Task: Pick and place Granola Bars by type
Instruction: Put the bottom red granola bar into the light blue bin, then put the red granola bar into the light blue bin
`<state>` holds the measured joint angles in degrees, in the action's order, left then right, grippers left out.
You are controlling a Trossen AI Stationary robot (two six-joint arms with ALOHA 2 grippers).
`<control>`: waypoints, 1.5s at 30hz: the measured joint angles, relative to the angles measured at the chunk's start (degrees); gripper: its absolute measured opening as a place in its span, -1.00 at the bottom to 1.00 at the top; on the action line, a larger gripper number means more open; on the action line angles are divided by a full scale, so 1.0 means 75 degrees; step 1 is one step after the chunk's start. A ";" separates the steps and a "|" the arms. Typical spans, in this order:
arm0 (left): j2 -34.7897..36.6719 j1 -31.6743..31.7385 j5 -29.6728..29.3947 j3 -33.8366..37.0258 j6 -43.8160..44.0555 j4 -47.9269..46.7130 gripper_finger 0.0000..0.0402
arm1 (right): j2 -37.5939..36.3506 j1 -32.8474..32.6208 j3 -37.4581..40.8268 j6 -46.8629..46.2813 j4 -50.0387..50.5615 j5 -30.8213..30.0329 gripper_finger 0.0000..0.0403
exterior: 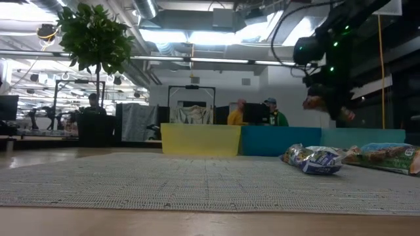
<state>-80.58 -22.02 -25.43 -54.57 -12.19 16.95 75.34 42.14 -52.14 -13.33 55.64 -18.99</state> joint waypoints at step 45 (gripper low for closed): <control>-0.0003 -0.0702 -0.1472 0.0000 0.0216 -0.0502 -0.26 | 0.0270 0.0371 0.0003 0.0831 0.0356 0.0686 0.14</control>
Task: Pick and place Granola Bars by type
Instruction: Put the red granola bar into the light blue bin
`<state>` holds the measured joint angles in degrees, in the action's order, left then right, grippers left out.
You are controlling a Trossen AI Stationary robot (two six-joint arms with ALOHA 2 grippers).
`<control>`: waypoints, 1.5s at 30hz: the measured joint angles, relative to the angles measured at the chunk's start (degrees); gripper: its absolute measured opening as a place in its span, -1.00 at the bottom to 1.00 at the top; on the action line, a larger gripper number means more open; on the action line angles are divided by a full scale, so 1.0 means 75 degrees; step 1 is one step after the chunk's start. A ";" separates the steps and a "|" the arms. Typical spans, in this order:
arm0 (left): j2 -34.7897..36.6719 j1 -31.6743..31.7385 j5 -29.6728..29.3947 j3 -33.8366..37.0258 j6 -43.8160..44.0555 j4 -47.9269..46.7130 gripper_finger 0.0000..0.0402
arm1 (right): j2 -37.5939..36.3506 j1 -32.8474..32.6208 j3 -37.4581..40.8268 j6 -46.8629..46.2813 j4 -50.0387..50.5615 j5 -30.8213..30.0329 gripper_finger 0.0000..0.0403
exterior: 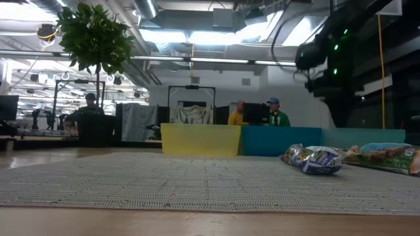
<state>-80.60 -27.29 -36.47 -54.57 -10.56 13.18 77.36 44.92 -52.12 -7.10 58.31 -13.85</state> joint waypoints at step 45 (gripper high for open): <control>-0.0603 -0.0050 0.1425 -0.0003 0.0676 -0.1896 -0.26 | 0.0946 -0.8494 -0.0001 -0.7214 0.1477 0.0300 0.64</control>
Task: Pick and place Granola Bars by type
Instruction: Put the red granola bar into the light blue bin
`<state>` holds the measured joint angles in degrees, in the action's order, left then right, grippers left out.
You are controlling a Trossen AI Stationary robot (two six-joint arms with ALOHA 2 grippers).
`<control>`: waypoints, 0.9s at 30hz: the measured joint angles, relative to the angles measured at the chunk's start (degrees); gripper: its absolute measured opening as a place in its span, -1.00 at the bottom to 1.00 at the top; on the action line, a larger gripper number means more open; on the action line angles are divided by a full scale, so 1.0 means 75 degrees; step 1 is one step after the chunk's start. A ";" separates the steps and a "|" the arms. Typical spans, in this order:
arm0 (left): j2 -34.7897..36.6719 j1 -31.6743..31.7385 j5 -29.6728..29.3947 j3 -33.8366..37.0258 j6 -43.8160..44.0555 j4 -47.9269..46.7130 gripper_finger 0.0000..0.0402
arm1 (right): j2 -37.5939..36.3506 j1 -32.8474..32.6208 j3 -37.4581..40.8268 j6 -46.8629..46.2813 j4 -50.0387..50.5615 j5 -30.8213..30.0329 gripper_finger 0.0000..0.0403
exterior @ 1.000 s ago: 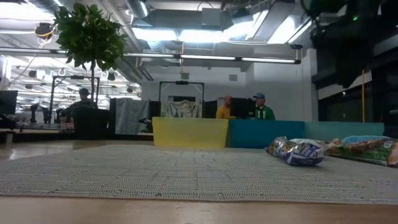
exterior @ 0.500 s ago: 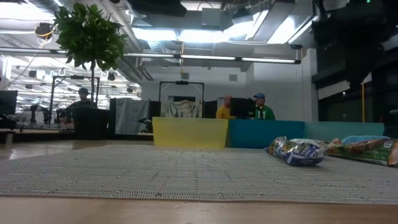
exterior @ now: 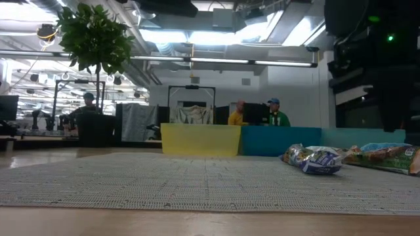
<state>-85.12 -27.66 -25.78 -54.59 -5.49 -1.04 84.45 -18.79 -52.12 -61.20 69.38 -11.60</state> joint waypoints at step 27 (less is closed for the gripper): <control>0.0000 0.0000 -0.0009 0.0000 0.0034 -0.0003 -0.26 | 0.0599 0.0000 0.1391 -0.0001 -0.2549 0.0848 0.84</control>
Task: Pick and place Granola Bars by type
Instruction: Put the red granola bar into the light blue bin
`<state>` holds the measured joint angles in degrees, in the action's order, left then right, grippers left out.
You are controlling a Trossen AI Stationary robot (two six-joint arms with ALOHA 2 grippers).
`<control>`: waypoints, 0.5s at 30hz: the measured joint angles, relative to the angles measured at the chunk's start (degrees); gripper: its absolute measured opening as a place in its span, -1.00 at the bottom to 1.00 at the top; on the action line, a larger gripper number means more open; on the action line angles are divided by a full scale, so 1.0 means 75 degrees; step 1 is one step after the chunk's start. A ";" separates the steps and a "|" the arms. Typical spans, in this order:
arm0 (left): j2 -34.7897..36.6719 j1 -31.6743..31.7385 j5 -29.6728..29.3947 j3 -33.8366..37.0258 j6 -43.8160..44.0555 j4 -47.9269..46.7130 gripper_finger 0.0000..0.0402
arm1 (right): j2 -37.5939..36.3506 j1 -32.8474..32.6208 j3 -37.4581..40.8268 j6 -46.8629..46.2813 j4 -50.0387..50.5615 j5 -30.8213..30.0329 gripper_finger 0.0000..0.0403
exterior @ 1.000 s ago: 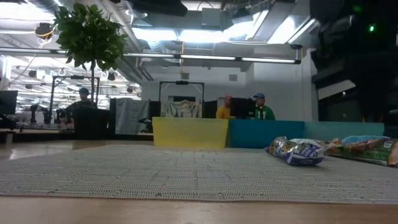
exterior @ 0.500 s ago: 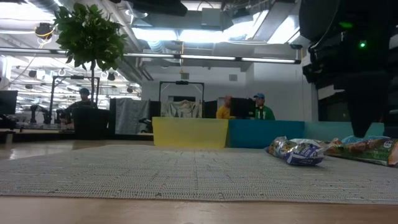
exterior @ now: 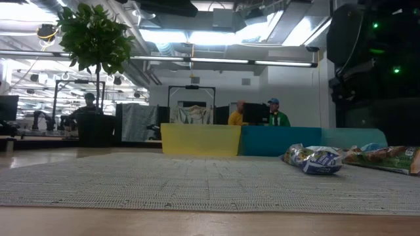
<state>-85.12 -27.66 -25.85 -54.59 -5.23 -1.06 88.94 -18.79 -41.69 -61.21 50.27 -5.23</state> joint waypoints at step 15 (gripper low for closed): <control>0.0000 -0.0015 0.0003 0.0000 0.0000 0.0111 -0.26 | -0.0175 -0.0003 -0.0222 0.0053 -0.0175 -0.0137 0.08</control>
<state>-85.12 -27.77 -25.82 -54.59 -5.23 -0.23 87.64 -18.81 -43.35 -60.82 48.96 -6.26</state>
